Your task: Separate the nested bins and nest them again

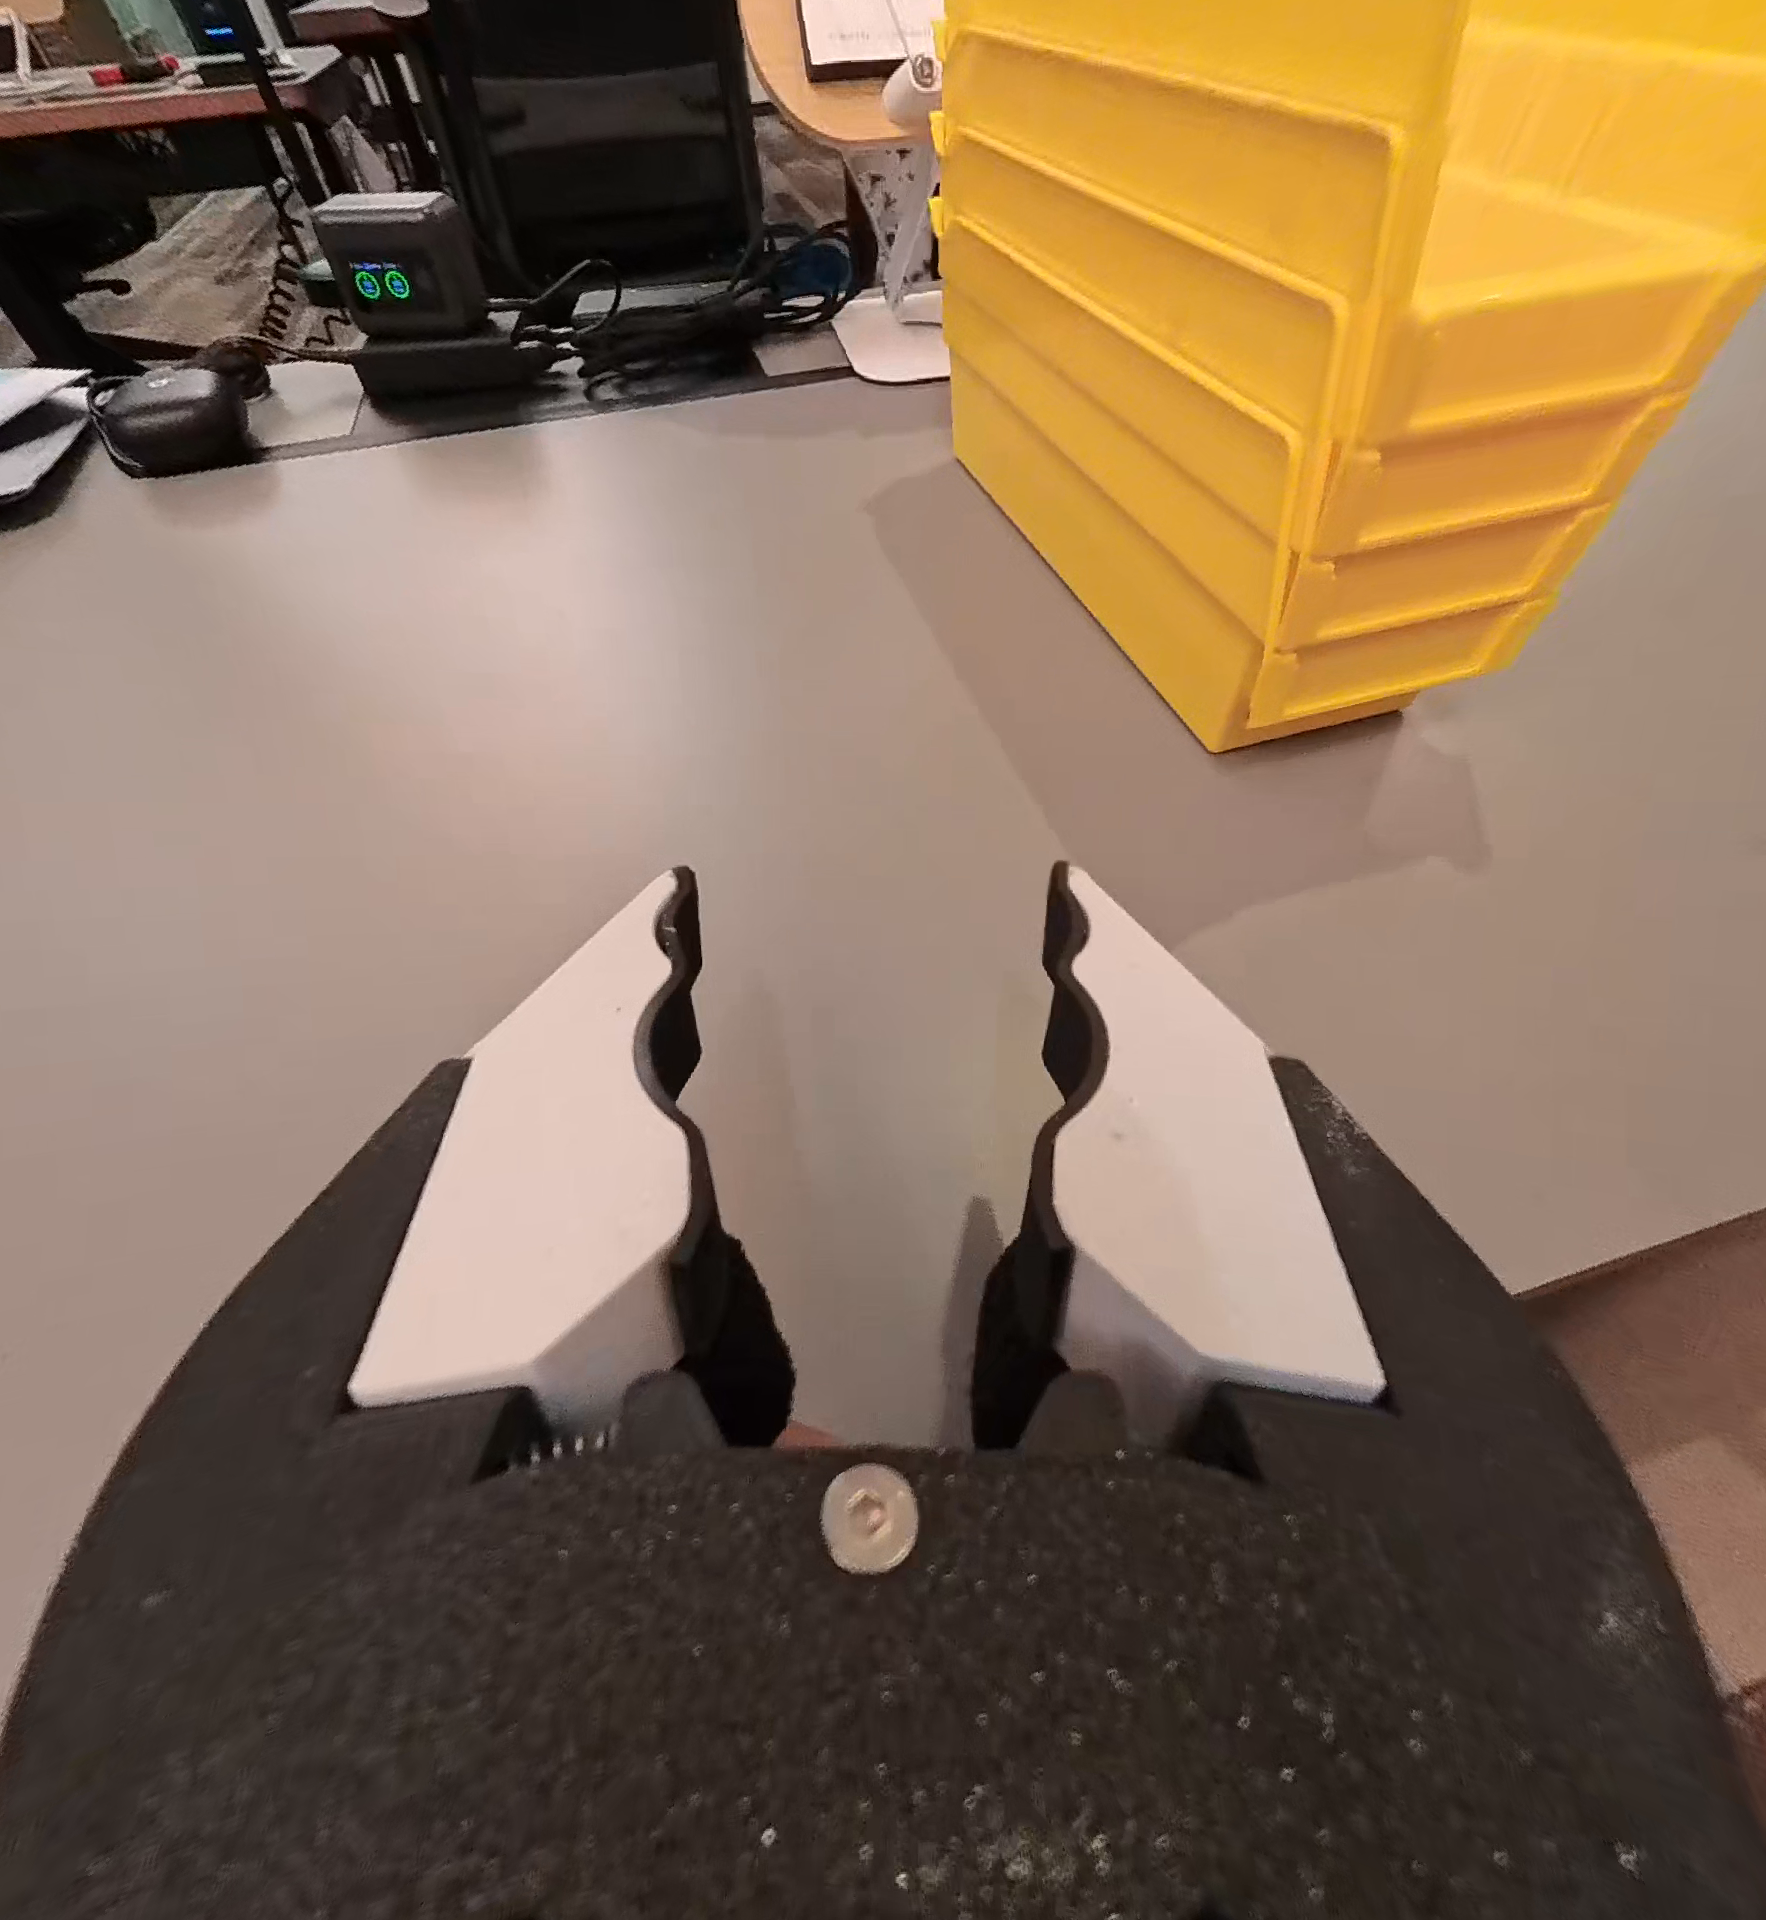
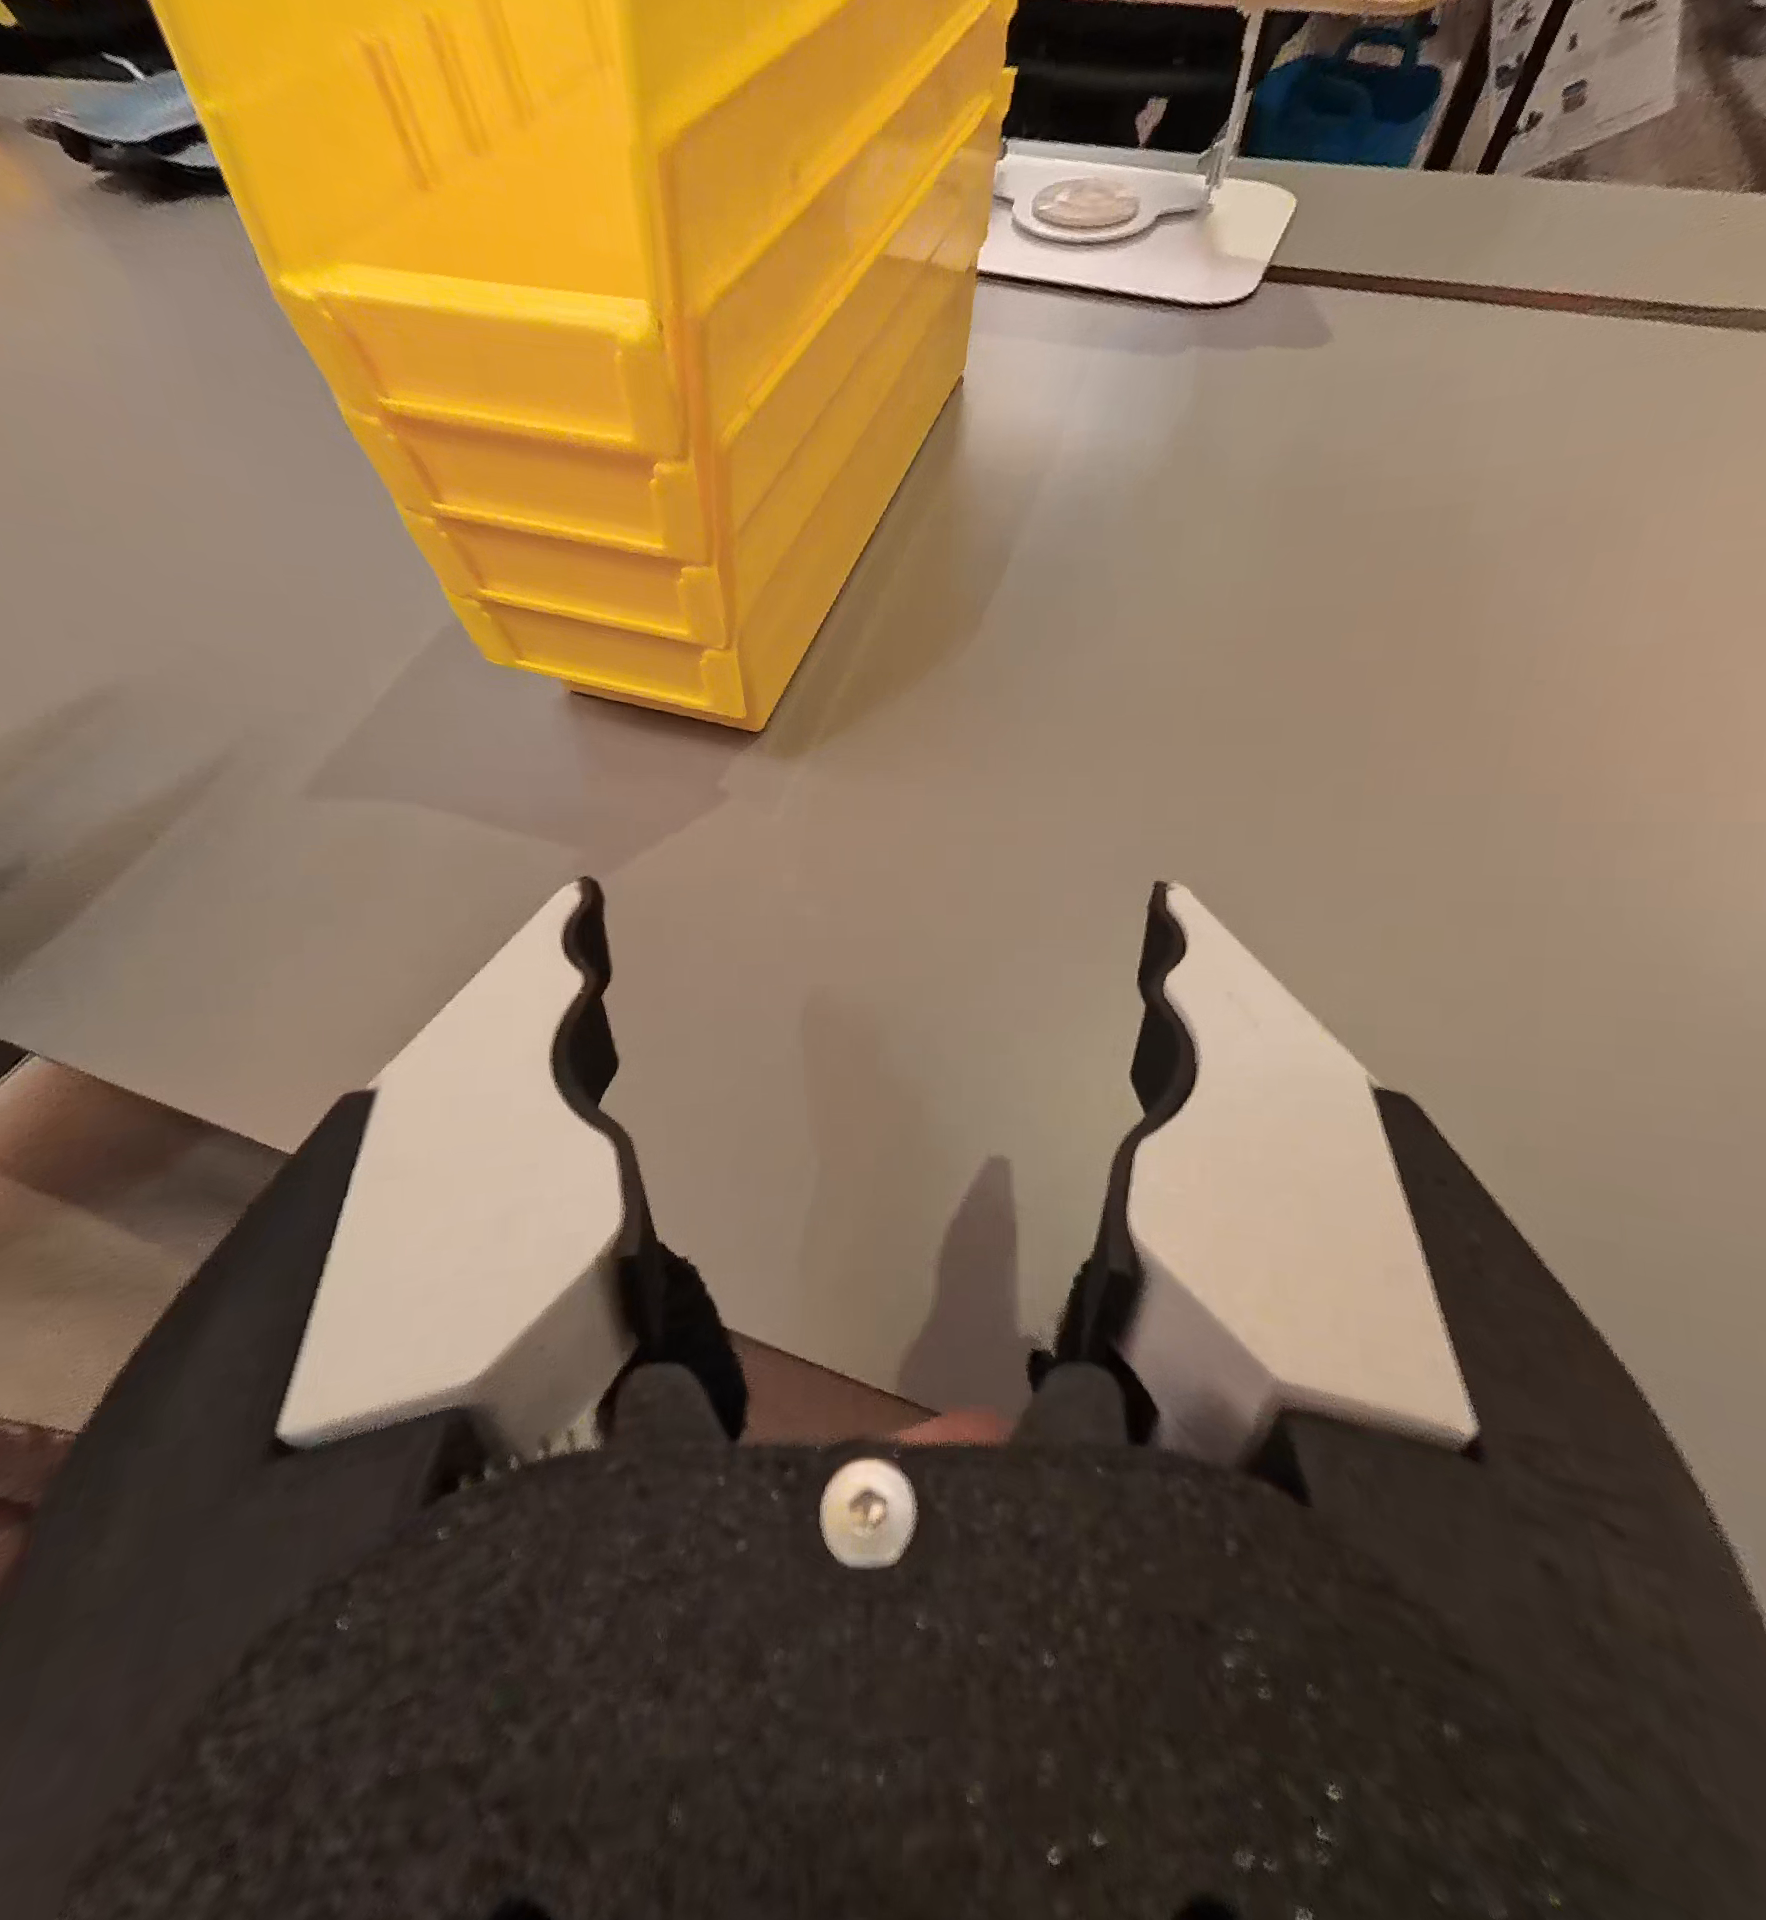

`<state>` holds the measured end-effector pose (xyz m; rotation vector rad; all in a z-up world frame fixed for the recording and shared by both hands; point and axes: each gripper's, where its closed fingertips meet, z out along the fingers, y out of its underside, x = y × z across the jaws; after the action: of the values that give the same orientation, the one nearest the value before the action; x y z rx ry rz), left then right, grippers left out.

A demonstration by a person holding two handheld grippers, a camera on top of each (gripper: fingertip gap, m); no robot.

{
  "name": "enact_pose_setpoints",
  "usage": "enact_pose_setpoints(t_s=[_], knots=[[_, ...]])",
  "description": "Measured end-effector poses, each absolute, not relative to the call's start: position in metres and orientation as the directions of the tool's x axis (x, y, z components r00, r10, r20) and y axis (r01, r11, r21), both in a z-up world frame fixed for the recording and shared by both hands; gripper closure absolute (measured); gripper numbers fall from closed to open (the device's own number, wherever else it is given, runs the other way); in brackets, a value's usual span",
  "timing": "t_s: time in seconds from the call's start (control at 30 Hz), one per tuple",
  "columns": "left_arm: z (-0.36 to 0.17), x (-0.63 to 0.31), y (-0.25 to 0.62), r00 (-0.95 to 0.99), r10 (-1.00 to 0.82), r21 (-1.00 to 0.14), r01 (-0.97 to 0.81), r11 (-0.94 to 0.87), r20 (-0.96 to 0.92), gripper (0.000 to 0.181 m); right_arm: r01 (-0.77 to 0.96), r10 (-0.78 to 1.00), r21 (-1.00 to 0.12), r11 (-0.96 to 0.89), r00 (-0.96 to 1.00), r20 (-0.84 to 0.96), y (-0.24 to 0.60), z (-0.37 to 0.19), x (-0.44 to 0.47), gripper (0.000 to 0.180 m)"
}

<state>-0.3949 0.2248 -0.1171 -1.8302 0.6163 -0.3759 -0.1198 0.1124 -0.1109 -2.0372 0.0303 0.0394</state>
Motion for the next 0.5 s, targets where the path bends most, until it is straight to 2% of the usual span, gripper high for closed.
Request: enact_pose_setpoints(t_s=[0.2, 0.37, 0.5], knots=[[-0.120, -0.383, 0.219, 0.796, -0.605, -0.938, -0.201, -0.282, 0.012, 0.117, 0.027, 0.068, -0.784, -0.620, 0.998, -0.019, 0.115, -0.108, -0.138, 0.068], [-0.118, -0.380, 0.217, 0.802, -0.596, -0.942, -0.229, -0.245, -0.040, 0.116, 0.068, 0.138, -0.724, -0.687, 0.990, -0.038, 0.160, -0.041, -0.151, 0.061], [-0.113, -0.376, 0.209, 0.796, -0.603, -0.947, -0.232, -0.222, -0.054, 0.116, 0.165, 0.157, -0.634, -0.756, 0.985, 0.069, 0.230, 0.006, -0.159, 0.062]])
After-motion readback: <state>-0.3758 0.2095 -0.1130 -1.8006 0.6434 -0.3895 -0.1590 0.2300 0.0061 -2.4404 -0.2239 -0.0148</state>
